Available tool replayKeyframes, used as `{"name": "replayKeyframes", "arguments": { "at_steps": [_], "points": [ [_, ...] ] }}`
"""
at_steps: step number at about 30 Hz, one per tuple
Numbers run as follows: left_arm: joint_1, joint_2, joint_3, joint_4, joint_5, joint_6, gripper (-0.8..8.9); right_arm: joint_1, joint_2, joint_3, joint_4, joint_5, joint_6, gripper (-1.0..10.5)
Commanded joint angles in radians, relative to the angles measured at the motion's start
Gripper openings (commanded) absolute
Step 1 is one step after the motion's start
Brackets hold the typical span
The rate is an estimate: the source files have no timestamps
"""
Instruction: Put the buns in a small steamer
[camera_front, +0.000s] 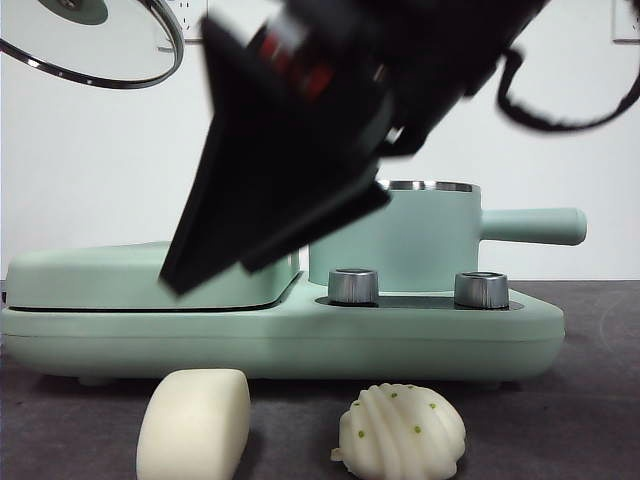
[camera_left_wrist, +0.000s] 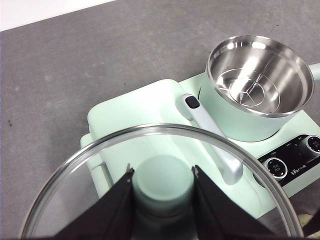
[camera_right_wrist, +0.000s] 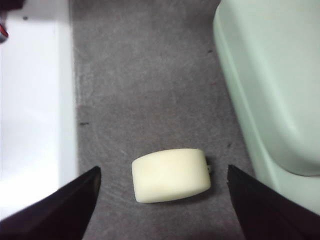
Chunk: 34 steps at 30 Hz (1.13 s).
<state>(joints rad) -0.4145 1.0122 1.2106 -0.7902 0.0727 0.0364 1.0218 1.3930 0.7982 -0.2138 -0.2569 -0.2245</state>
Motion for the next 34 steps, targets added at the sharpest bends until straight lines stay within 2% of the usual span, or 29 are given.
{"name": "replayKeyframes", "arguments": {
  "at_steps": [1, 10, 14, 17, 19, 25, 30, 34],
  "points": [
    [-0.003, -0.001, 0.015, 0.023, -0.003, -0.003, 0.1, 0.015, 0.07, 0.017, 0.017, 0.003, -0.005, 4.5],
    [0.005, -0.001, 0.015, 0.021, -0.003, -0.003, 0.1, 0.017, 0.221, 0.017, 0.076, 0.008, -0.027, 4.5],
    [0.009, -0.001, 0.015, 0.02, -0.003, -0.003, 0.1, 0.022, 0.249, 0.017, 0.1, 0.065, -0.024, 4.5],
    [0.011, -0.001, 0.015, 0.02, -0.003, -0.002, 0.1, 0.026, 0.251, 0.017, 0.104, 0.075, -0.019, 3.7],
    [0.013, -0.001, 0.015, 0.02, -0.003, 0.001, 0.1, 0.03, 0.246, 0.018, 0.107, 0.075, 0.009, 3.2],
    [0.016, -0.001, 0.015, 0.02, -0.003, 0.005, 0.1, 0.029, 0.155, 0.022, 0.065, 0.075, 0.107, 3.2],
    [0.016, -0.001, 0.015, 0.02, -0.003, 0.005, 0.1, -0.012, -0.059, 0.06, -0.128, 0.085, 0.226, 3.2],
    [0.016, -0.001, 0.015, 0.02, -0.003, 0.005, 0.1, -0.074, -0.177, 0.12, -0.293, 0.125, 0.327, 3.2]
  ]
}}
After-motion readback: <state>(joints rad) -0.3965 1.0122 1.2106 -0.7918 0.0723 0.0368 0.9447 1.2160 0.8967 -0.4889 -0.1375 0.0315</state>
